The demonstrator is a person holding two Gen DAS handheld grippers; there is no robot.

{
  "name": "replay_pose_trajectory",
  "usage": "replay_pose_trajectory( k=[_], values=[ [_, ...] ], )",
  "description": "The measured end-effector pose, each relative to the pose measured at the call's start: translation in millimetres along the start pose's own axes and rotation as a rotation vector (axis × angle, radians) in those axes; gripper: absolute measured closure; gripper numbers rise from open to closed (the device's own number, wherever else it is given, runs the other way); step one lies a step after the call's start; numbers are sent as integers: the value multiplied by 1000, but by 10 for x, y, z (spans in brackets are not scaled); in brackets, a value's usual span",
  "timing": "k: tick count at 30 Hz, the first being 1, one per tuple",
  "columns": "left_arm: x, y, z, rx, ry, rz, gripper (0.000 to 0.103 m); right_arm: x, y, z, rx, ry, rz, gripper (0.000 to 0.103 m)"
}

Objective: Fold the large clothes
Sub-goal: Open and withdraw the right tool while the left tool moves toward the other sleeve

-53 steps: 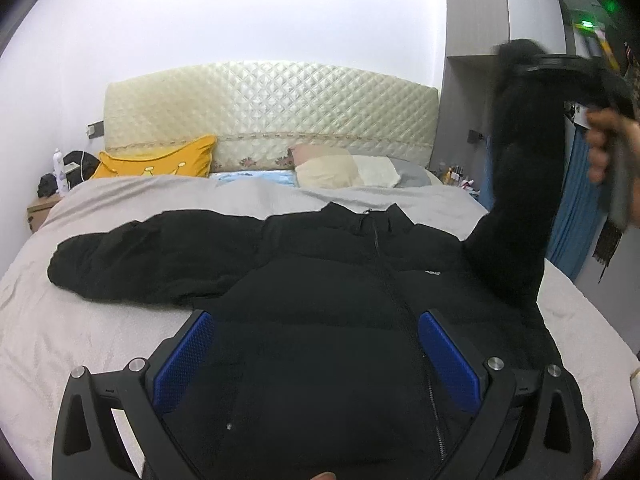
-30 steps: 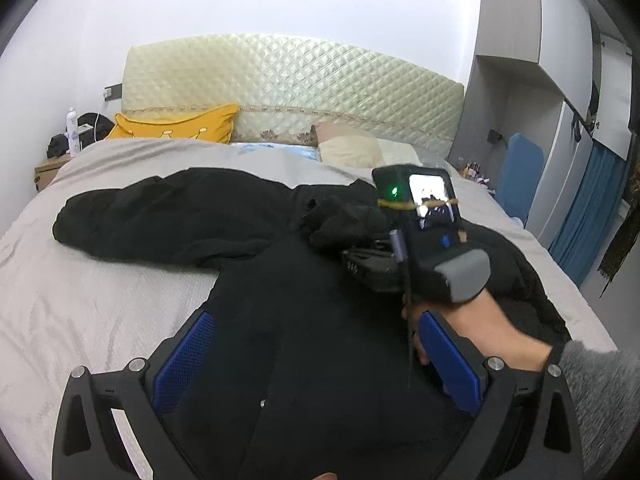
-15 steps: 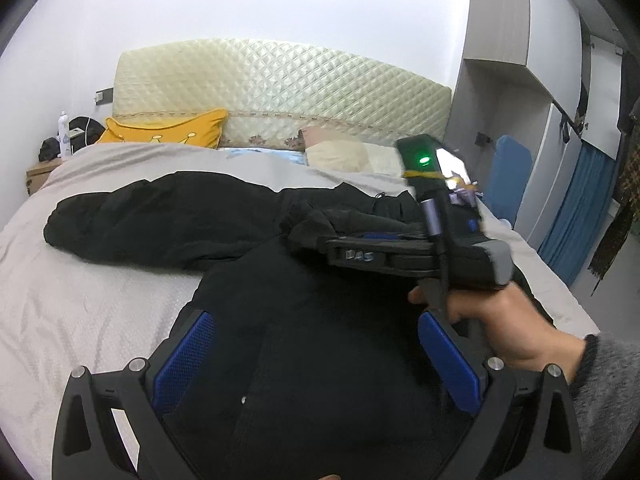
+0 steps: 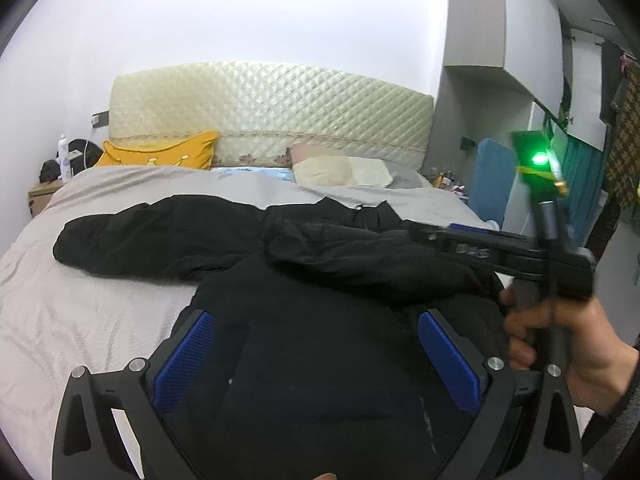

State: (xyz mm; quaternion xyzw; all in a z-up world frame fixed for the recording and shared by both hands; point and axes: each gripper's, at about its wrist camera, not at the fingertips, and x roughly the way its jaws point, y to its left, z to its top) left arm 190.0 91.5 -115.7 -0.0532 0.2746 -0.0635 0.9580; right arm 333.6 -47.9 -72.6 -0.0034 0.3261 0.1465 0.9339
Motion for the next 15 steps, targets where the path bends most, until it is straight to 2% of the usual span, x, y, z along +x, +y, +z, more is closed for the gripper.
replay_pose_trajectory(
  k=[4, 7, 12, 15],
  values=[
    [-90, -129, -14, 21, -12, -5, 0, -484, -153, -127, 62, -51, -30, 37],
    [-136, -162, -17, 21, -38, 39, 0, -815, -241, -227, 85, -82, -62, 37],
    [-97, -161, -41, 15, -6, 20, 0, -1288, -327, -470, 136, -52, -86, 37],
    [-106, -219, -61, 27, -18, 56, 0, -1523, -318, -622, 122, -57, -113, 37]
  ],
)
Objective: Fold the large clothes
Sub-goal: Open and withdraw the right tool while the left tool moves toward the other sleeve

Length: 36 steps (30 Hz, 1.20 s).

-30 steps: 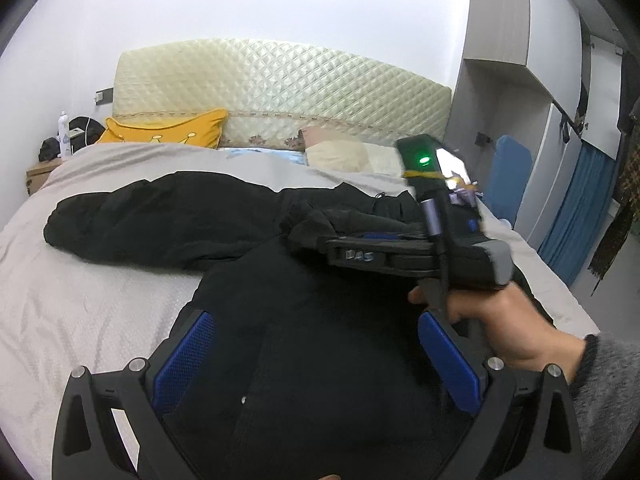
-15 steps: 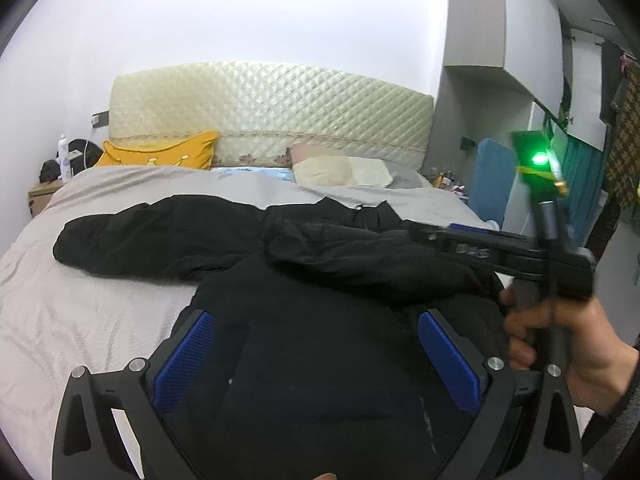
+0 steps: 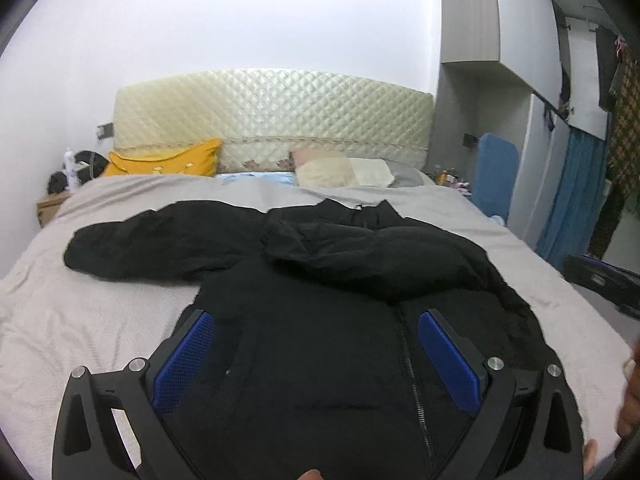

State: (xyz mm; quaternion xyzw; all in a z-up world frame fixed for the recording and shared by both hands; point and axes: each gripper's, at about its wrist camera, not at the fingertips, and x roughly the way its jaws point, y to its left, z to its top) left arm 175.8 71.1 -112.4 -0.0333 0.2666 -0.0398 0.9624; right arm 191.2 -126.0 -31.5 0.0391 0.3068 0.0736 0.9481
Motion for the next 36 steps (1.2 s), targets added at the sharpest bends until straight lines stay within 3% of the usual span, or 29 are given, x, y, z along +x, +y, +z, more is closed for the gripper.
replay_pose_trajectory(
  k=[2, 6, 15, 19, 26, 32, 36],
  values=[
    [4, -30, -18, 6, 3, -10, 0, -144, -9, -97, -16, -13, -8, 37],
    [36, -78, -60, 6, 23, -17, 0, -434, -124, -265, 39, -42, 61, 37],
    [-19, -38, -58, -48, -11, 4, 0, -803, -199, -554, 31, -147, -2, 37],
    [50, 3, -59, -69, 17, -6, 0, -841, -310, -714, 69, -177, -31, 36],
    [162, 102, -8, -93, 61, -35, 0, -692, -389, -804, 57, -140, -64, 36],
    [333, 237, 459, -44, 81, -12, 0, -665, -402, -849, 28, -165, -124, 36],
    [491, 479, 916, -1, 96, 46, 0, -607, -465, -842, 45, -162, -100, 36]
  ],
)
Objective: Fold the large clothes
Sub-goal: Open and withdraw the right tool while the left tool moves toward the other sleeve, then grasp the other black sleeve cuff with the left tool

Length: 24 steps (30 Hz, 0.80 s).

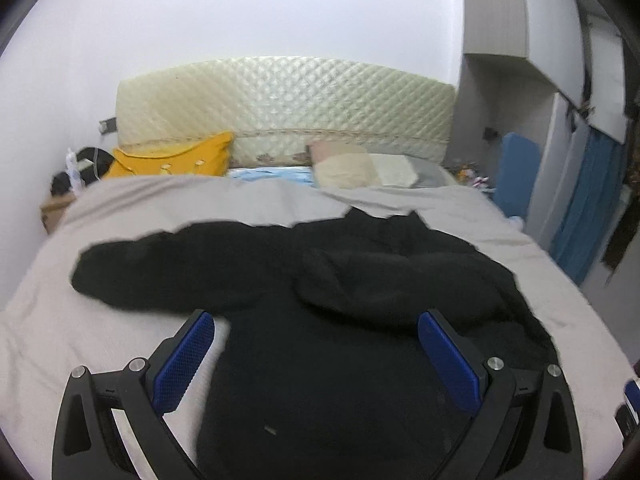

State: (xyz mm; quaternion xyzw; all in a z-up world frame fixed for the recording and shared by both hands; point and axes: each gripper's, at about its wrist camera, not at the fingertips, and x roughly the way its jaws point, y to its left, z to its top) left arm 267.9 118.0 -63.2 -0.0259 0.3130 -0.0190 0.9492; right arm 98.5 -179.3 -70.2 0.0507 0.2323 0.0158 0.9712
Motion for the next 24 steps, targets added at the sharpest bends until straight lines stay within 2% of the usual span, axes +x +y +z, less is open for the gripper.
replay_pose_trajectory(
  k=[6, 9, 11, 15, 19, 24],
  values=[
    [272, 598, 525, -14, 39, 83, 0, 72, 5, 32, 5, -24, -3, 35],
    [454, 966, 636, -47, 83, 126, 0, 124, 28, -3, 16, -13, 14, 35],
    [512, 1225, 676, -62, 85, 157, 0, 186, 47, -40, 15, 10, 17, 35],
    [673, 1768, 603, -150, 112, 163, 0, 280, 69, -87, 13, 36, 13, 35],
    [946, 2324, 384, -265, 164, 167, 0, 362, 91, -101, 11, 42, -21, 34],
    [1226, 2915, 129, -343, 172, 163, 0, 482, 132, -120, 13, 56, -48, 34]
  ],
)
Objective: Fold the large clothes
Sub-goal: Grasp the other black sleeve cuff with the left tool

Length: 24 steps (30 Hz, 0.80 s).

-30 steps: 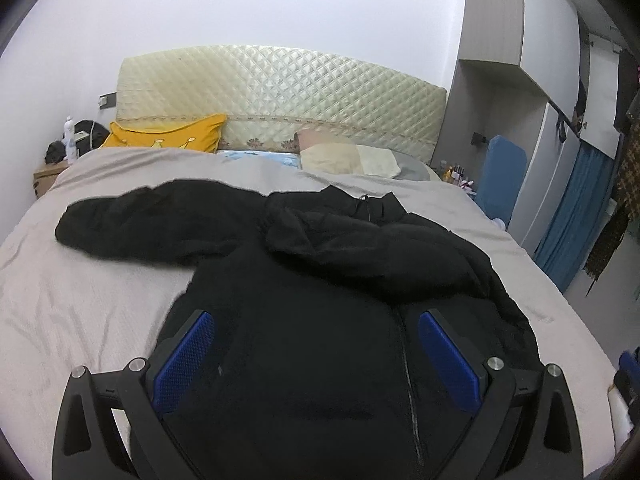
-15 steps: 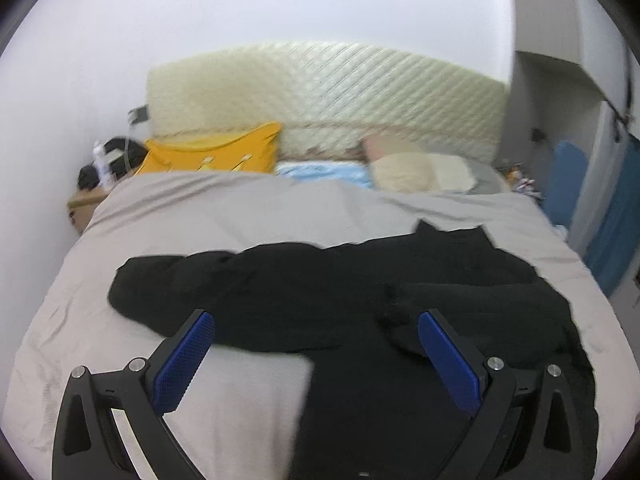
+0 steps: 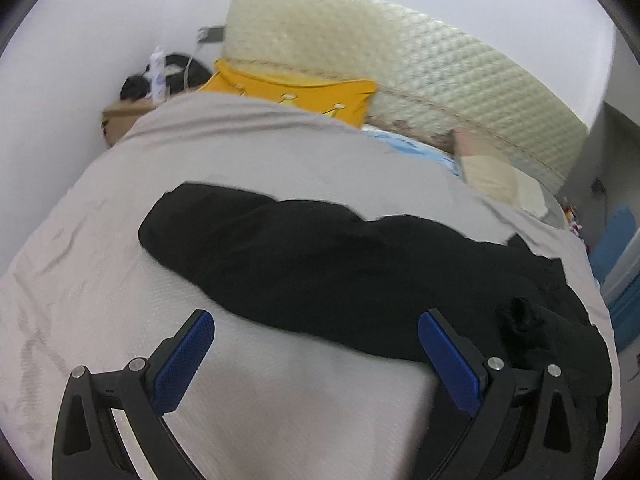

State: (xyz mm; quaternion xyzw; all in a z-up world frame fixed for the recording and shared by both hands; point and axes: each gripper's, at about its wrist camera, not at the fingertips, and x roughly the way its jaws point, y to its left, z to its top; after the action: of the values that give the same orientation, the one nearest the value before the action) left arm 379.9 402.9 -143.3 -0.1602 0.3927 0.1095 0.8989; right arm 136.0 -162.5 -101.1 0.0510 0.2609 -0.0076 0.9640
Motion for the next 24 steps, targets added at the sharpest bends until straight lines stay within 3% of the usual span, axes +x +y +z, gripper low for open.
replay_pose_trajectory(
  k=[3, 5, 9, 16, 21, 24],
  values=[
    [320, 364, -5, -88, 34, -39, 0, 118, 27, 15, 10, 29, -22, 32],
    [506, 571, -22, -128, 44, -72, 6, 223, 79, 37, 22, 56, -29, 22],
    [870, 970, -53, -230, 56, -142, 6, 422, 276, 75, 31, 123, 7, 21],
    [1497, 1545, -33, -362, 65, -194, 6, 697, 631, 52, -7, 199, 16, 21],
    [1841, 1727, 39, -418, 42, -214, 7, 834, 685, 26, -13, 229, -14, 21],
    [1952, 1778, 112, -444, 3, -219, 19, 867, 685, 33, -14, 233, -41, 21]
  ],
)
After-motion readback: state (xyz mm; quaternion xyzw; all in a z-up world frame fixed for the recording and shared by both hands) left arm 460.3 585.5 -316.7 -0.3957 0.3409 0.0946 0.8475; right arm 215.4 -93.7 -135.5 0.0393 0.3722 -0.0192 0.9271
